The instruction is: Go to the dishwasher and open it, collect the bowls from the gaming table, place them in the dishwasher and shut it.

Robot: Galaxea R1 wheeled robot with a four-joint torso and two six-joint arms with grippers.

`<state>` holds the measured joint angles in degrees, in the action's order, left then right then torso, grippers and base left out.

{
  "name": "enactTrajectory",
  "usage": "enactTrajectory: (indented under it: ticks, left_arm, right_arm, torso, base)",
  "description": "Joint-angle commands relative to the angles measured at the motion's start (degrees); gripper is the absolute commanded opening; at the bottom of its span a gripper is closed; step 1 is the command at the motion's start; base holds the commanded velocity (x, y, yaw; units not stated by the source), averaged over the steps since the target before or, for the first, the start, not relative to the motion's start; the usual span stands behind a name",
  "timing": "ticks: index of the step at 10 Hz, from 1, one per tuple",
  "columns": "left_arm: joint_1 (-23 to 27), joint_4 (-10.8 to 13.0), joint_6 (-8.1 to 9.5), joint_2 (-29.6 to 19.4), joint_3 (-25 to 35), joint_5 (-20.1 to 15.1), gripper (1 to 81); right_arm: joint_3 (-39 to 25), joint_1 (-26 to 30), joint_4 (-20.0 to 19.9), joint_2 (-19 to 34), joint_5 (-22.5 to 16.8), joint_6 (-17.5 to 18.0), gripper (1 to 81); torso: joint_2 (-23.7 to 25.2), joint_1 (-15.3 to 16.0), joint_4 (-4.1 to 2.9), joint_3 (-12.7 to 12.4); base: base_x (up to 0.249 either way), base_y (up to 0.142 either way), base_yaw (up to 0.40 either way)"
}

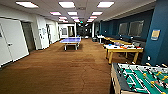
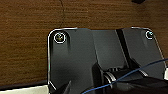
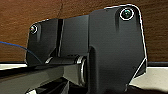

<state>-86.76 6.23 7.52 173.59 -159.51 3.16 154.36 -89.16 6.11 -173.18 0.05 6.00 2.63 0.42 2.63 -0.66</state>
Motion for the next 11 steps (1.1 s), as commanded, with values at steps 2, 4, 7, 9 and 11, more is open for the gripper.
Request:
enactTrajectory:
  ticks: [2,4,7,9,11]
  left_arm:
    - [3.1,-0.3,0.04,-0.3,-0.2,-2.5,81.1]
    - [3.0,-0.3,0.04,-0.3,-0.1,-2.5,81.1]
    - [3.0,-0.4,0.04,-0.3,-0.1,-2.5,81.1]
    - [3.0,-0.3,0.04,-0.3,-0.1,-2.5,81.1]
    - [3.0,-0.3,0.04,-0.3,-0.1,-2.5,81.1]
  right_arm:
    - [-0.3,3.2,0.3,-0.3,-2.8,-0.1,81.1]
    - [-0.4,3.3,0.4,-0.3,-2.8,-0.1,81.1]
    - [-0.3,3.2,0.5,-0.3,-2.8,-0.1,81.1]
    - [-0.3,3.2,0.5,-0.3,-2.8,-0.1,81.1]
    - [-0.2,3.2,0.4,-0.3,-2.8,-0.1,81.1]
  torso:
    - [0.0,0.0,0.00,0.0]
    - [0.0,0.0,0.00,0.0]
    - [0.0,0.0,0.00,0.0]
    - [0.0,0.0,0.00,0.0]
    - [0.0,0.0,0.00,0.0]
  base:
    - [0.134,0.000,0.000]
    - [0.141,0.000,0.000]
    - [0.145,0.000,0.000]
    - [0.150,0.000,0.000]
    - [0.160,0.000,0.000]
